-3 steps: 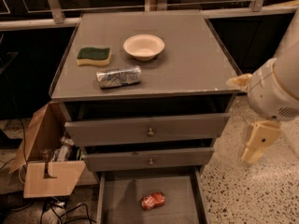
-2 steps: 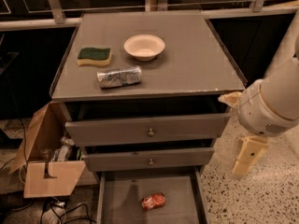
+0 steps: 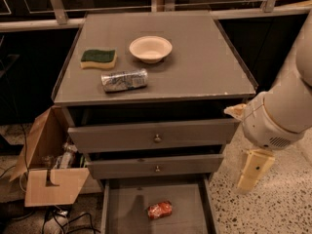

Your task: Pick coke can from bottom drawer and place on counter

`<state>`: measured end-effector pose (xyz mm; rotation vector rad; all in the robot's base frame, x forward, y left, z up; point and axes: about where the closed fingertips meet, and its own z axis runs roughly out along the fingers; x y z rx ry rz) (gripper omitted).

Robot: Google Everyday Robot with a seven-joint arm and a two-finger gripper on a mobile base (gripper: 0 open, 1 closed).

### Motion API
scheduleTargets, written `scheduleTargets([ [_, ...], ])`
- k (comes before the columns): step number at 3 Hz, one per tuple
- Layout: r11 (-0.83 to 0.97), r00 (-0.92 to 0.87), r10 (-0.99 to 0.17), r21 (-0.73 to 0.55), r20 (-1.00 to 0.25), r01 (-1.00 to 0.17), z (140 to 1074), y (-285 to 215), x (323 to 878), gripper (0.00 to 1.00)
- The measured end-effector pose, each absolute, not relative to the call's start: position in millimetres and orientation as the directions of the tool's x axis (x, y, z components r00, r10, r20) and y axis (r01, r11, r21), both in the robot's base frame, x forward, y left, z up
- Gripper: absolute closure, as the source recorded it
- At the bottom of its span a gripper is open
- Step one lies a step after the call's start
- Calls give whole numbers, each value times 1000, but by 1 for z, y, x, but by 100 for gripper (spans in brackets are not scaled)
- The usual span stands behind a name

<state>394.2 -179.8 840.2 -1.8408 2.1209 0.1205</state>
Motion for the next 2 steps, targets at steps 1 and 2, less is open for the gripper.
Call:
scheduleTargets([
  [1, 158, -116, -950, -128, -289, -979, 797, -166, 383, 0],
  [2, 164, -123, -949, -121, -290, -979, 735, -155, 379, 0],
])
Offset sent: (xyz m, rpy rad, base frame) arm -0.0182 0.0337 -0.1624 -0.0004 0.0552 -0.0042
